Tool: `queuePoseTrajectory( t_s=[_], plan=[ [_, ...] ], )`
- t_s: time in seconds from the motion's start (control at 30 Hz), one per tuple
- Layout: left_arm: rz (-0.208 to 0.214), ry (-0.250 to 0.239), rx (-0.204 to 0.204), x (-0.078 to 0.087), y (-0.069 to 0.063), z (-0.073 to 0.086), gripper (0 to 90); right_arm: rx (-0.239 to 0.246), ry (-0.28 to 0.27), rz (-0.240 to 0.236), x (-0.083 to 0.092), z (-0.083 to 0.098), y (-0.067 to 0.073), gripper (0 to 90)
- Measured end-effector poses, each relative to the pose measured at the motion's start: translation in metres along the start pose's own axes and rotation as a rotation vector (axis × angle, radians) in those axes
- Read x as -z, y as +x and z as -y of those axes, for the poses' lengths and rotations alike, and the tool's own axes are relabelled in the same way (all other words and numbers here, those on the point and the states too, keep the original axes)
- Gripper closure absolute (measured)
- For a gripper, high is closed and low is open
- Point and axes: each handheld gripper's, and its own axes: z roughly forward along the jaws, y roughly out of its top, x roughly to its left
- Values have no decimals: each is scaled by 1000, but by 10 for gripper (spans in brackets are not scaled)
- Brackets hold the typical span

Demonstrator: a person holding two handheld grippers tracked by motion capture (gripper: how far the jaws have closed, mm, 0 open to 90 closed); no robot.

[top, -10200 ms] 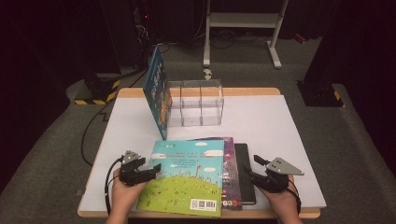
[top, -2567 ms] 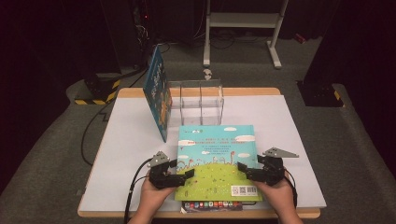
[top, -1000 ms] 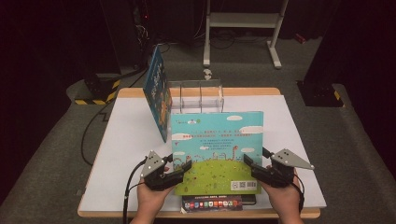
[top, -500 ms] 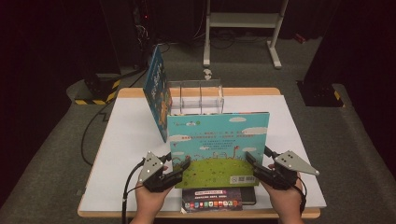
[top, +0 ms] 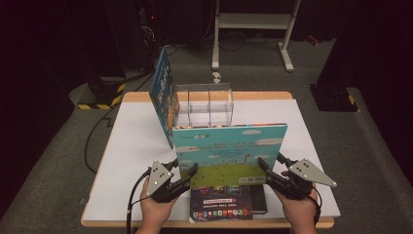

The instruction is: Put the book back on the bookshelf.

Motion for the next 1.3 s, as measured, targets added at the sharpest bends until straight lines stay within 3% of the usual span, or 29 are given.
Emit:
queuePoseTrajectory(
  t_s=[0.33,0.5,0.83,1.0,1.2,1.3],
  plan=[
    [6,3,-3,-3,3,-1,462,3,0,3,0,-1,1,443],
    [9,22,-4,-16,10,-5,463,-8,0,6,-8,-4,-6,451],
    [20,12,5,-51,24,-13,462,-14,-13,28,-31,-18,-25,448],
    [22,6,-15,-64,27,-21,462,-22,-26,40,-41,-24,-33,446],
    [31,-4,-26,-68,34,-21,461,-12,-43,48,-48,-27,-34,446],
    [33,2,-7,-68,38,-14,461,-5,-45,57,-50,-23,-33,445]
  ],
)
